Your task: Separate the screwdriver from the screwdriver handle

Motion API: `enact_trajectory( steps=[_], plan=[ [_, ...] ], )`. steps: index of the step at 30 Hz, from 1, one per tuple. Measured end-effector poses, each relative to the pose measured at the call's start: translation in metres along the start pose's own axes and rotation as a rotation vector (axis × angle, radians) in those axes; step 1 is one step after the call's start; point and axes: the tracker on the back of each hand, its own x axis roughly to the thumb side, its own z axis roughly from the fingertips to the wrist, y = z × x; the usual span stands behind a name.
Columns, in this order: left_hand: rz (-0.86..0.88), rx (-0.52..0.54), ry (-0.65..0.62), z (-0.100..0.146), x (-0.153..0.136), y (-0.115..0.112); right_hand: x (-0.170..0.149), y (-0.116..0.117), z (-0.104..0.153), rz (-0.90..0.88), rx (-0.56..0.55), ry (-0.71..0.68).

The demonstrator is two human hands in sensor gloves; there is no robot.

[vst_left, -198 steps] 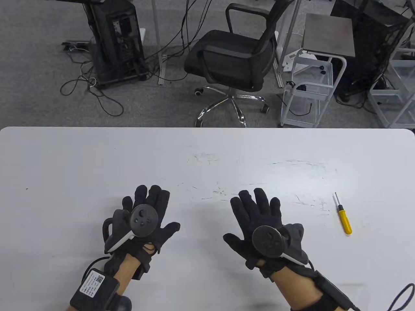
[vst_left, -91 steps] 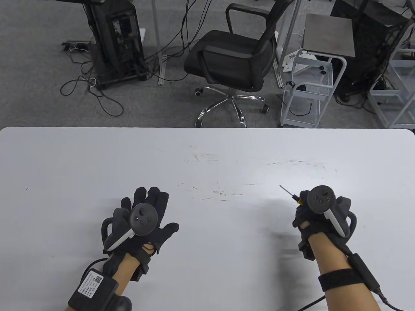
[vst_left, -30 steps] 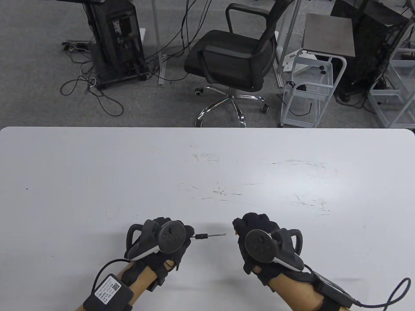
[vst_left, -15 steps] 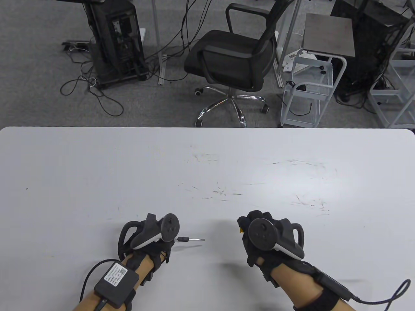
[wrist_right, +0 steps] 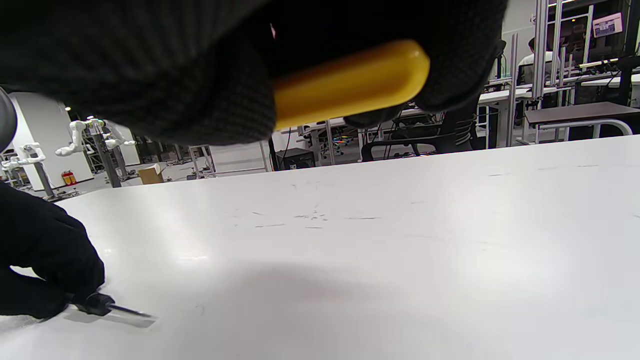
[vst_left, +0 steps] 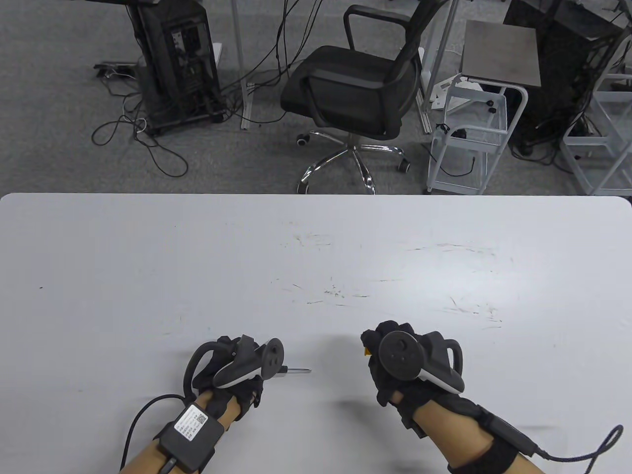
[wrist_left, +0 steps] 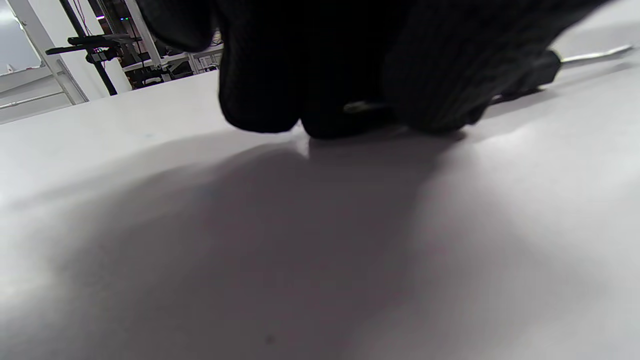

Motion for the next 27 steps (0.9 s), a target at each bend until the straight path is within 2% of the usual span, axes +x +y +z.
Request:
enact_trajectory(
  steps=[21,24,27],
  plan=[
    [0.006,-0.054,0.004,0.000,-0.001,0.002,0.001,0.001,-0.001,0.007,0.021,0.011],
    [0.034,-0.079,0.020,0.000,-0.007,0.008,0.001,0.003,-0.002,0.006,0.027,0.010],
    [0.104,-0.038,0.034,0.007,-0.017,0.023,0.001,0.010,-0.005,0.008,0.042,0.004]
  ],
)
